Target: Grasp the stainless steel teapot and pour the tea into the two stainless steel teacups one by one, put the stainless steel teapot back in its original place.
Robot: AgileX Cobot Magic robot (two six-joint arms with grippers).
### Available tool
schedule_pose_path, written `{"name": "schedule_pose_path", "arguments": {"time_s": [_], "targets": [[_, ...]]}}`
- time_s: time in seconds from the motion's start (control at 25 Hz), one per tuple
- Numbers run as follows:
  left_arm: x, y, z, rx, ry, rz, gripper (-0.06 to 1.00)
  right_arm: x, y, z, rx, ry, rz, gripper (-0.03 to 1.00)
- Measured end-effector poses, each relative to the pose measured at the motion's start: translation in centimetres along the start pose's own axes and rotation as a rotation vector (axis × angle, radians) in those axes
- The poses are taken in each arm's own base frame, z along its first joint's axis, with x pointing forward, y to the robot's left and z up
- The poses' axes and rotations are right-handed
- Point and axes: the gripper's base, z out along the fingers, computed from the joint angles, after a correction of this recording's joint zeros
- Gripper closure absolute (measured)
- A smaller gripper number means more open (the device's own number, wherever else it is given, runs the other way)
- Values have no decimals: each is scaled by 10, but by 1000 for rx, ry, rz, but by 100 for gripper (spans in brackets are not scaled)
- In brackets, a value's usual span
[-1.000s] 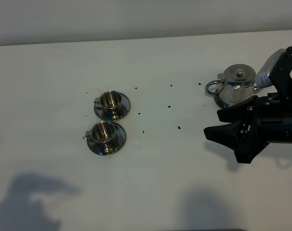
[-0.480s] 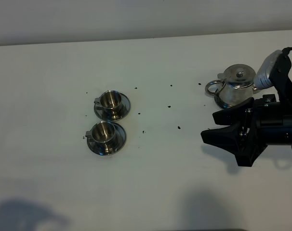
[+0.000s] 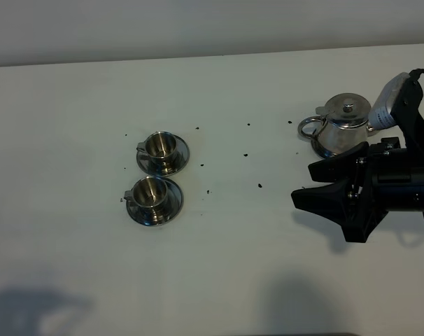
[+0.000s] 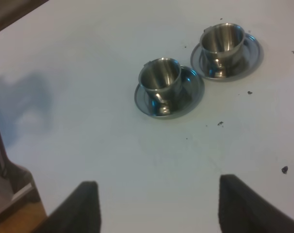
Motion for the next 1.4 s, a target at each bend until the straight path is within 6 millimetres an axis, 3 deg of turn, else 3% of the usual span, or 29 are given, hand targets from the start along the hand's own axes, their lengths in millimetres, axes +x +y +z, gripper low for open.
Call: {"name": "schedule_pose_path", "arguments": {"time_s": [0.2, 0.6, 1.04, 1.2, 1.4], "targets": [[13, 0, -14, -54, -132, -48, 58, -2, 0, 0, -3, -20, 19, 46], [12, 0, -14, -64, -131, -51, 58, -14, 2, 1, -16, -97, 49, 46], [12, 0, -14, -64, -131, -50, 58, -96, 10, 13, 71, -140, -85, 46], [13, 0, -14, -64, -130, -50, 58, -123, -7, 32, 110, -52, -99, 46], [13, 0, -14, -64, -130, -50, 58, -145, -43, 62, 161, 138, -86, 46]]}}
